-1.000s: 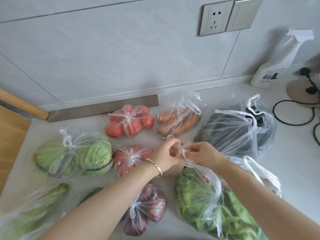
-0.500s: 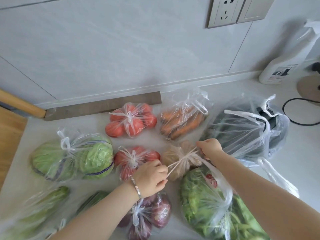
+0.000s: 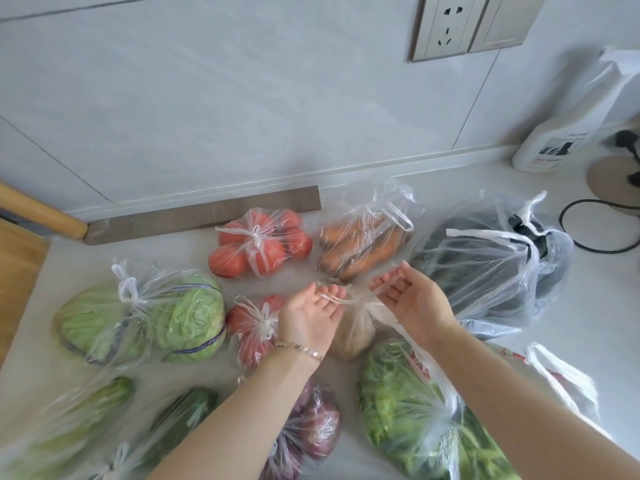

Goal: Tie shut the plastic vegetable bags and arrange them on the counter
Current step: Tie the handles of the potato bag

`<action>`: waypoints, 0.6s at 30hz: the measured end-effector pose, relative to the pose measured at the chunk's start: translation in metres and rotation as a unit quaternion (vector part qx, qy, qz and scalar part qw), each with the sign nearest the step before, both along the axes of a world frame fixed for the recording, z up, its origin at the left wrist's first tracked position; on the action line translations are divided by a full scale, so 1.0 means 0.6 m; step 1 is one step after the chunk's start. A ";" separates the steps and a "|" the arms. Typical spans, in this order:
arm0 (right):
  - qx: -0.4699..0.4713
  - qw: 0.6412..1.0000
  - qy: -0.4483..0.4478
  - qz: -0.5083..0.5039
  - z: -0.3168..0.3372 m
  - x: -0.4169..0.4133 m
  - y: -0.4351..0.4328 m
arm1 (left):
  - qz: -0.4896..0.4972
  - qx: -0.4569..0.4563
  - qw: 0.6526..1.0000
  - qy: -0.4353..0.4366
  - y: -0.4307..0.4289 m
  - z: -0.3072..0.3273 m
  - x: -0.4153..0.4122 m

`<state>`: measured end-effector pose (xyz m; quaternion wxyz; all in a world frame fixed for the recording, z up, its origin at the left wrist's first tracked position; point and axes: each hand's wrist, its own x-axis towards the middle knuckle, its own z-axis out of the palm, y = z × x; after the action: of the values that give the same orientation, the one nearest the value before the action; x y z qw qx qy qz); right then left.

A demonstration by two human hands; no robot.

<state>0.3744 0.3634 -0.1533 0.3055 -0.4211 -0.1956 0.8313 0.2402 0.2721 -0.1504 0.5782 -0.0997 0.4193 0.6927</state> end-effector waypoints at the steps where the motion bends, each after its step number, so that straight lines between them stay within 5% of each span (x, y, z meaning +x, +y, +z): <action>1: 0.002 1.000 0.006 0.001 0.001 -0.005 0.000 | 0.005 -0.012 1.000 0.010 0.010 0.000 0.004; 8: -0.047 0.969 -0.238 -0.037 -0.049 -0.029 0.016 | -0.082 -0.168 0.964 0.189 0.017 -0.040 -0.003; 10: -0.016 0.959 -0.279 -0.039 -0.052 -0.033 0.010 | -0.176 -0.201 0.902 0.339 0.016 -0.044 -0.002; 13: 0.155 0.931 -0.329 0.018 -0.038 -0.030 0.006 | -0.284 -0.185 0.776 0.532 0.024 -0.029 0.006; 18: 0.350 0.876 -0.312 0.116 0.006 -0.028 0.005 | -0.321 -0.144 0.723 0.594 0.042 -0.033 0.020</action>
<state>0.3574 0.3662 -0.1498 0.2577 -0.4985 -0.6063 0.5635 0.2520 0.2975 -0.1699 0.3770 0.3907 0.7786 0.3147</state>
